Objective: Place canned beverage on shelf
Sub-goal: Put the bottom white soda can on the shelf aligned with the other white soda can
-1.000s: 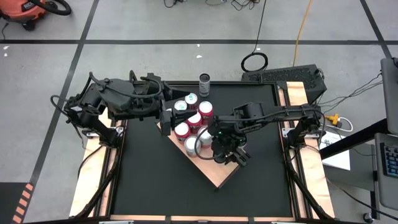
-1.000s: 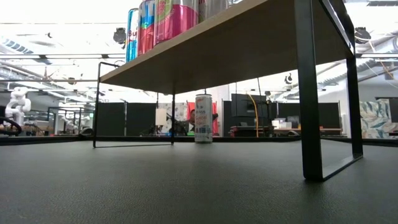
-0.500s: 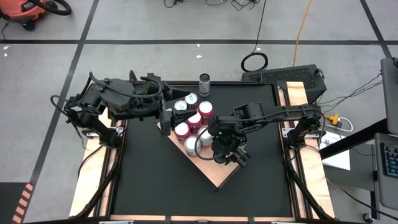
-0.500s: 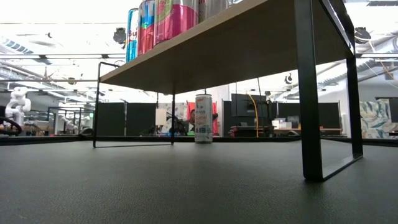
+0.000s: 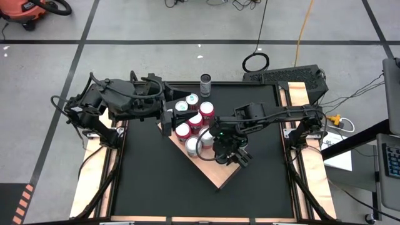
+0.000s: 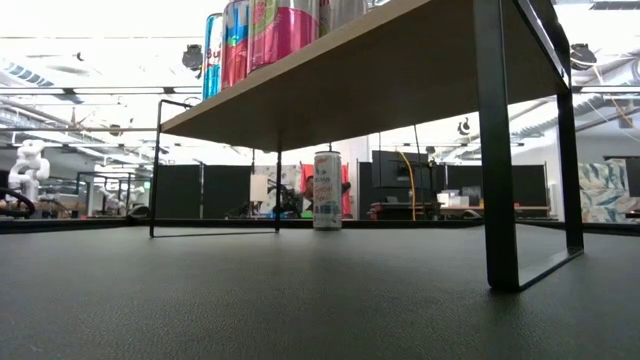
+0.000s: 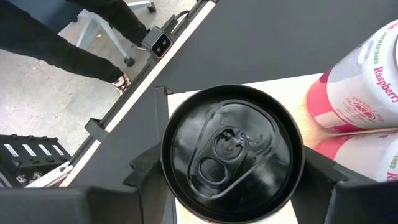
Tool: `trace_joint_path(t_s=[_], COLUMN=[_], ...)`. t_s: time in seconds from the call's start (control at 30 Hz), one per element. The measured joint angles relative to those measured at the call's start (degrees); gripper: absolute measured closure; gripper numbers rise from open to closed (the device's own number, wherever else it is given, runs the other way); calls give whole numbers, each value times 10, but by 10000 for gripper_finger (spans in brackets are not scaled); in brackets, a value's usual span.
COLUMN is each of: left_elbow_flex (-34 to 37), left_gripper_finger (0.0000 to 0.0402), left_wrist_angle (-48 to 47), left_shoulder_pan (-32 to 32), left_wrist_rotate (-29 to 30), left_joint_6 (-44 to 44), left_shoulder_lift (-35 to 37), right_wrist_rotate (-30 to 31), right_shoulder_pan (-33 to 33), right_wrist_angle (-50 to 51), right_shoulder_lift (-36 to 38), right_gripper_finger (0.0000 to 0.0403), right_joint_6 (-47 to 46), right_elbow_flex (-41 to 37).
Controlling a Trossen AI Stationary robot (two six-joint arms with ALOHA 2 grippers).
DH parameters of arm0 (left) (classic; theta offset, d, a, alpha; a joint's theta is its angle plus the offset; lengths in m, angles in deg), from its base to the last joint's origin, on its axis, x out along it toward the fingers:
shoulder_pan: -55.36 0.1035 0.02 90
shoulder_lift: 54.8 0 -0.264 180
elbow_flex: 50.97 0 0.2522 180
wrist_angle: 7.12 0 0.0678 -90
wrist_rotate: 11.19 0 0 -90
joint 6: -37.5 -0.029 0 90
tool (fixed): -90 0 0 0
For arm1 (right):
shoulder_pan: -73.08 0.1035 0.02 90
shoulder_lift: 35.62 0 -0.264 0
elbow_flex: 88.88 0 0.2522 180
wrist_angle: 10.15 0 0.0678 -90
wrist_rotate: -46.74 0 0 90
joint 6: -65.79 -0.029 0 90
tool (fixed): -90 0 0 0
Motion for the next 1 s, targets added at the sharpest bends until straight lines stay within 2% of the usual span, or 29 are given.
trace_joint_path(t_s=[0.43,0.7,1.0], left_elbow_flex=[0,0,0], left_gripper_finger=[6,6,6], left_wrist_angle=[0,0,0], left_shoulder_pan=[0,0,0], left_wrist_rotate=[0,0,0], left_joint_6=[0,1,1], left_shoulder_lift=[0,0,0], right_wrist_rotate=[12,13,14], right_shoulder_pan=[0,0,0], right_wrist_angle=[8,10,11], right_shoulder_lift=[1,1,1], right_gripper_finger=[172,133,125], right_joint_6=[0,0,-3], right_elbow_flex=[0,0,0])
